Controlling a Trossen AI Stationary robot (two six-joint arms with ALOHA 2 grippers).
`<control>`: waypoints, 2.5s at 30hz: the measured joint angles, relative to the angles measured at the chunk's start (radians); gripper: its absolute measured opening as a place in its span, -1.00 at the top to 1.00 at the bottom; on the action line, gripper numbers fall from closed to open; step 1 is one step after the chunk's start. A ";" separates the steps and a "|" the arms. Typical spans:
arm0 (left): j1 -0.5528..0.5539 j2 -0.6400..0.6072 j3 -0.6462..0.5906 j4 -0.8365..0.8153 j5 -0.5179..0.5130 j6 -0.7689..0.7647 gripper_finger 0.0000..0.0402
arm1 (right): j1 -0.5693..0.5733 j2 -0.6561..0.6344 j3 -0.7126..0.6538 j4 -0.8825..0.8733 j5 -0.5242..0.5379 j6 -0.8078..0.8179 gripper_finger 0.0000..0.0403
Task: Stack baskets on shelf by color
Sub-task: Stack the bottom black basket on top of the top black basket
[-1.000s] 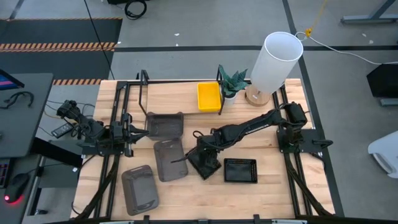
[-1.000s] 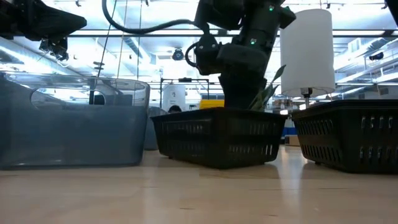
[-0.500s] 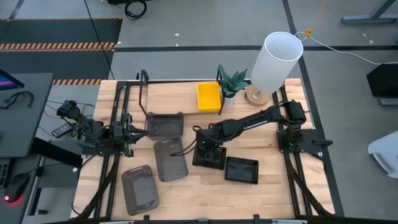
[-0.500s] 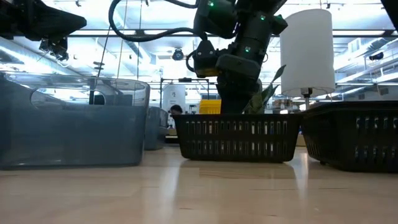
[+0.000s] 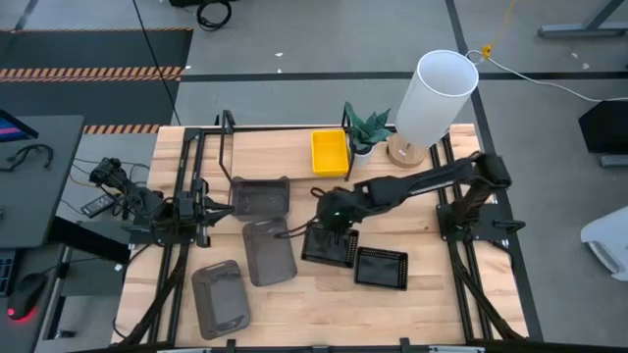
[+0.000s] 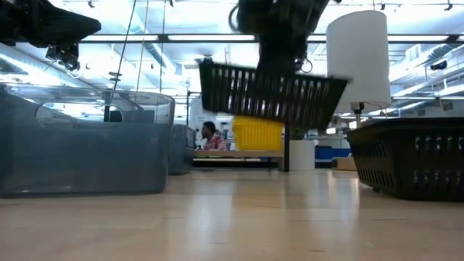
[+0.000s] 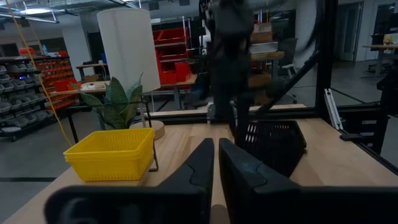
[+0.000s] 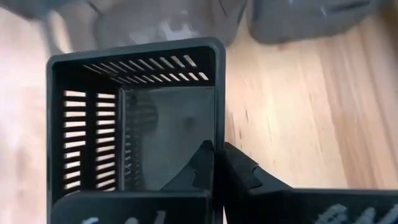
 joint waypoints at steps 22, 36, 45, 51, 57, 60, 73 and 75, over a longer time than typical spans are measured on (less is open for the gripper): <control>0.000 0.000 0.000 0.000 0.000 0.000 0.86 | 0.274 -0.178 -0.015 -0.275 0.163 0.172 0.93; 0.000 0.000 0.000 0.000 0.000 0.000 0.83 | 0.297 -0.427 -0.421 -0.001 0.120 0.273 0.93; 0.000 0.000 0.000 0.000 0.000 0.000 0.83 | 0.303 -0.505 -0.522 0.052 0.093 0.253 0.93; 0.000 0.000 0.000 0.000 0.000 0.000 0.81 | 0.325 -0.500 -0.565 0.059 0.075 0.242 0.93; 0.000 0.000 0.000 0.000 0.000 0.000 0.85 | 0.328 -0.500 -0.605 0.080 0.075 0.253 0.91; 0.000 0.000 0.000 0.000 0.000 0.000 0.86 | 0.328 -0.500 -0.605 0.083 0.075 0.254 0.86; 0.000 0.000 0.000 0.000 0.000 0.000 0.83 | 0.305 -0.500 -0.604 0.072 0.040 0.273 0.59; 0.000 0.000 0.000 0.000 0.000 0.000 0.85 | 0.294 -0.500 -0.604 0.051 0.020 0.274 0.57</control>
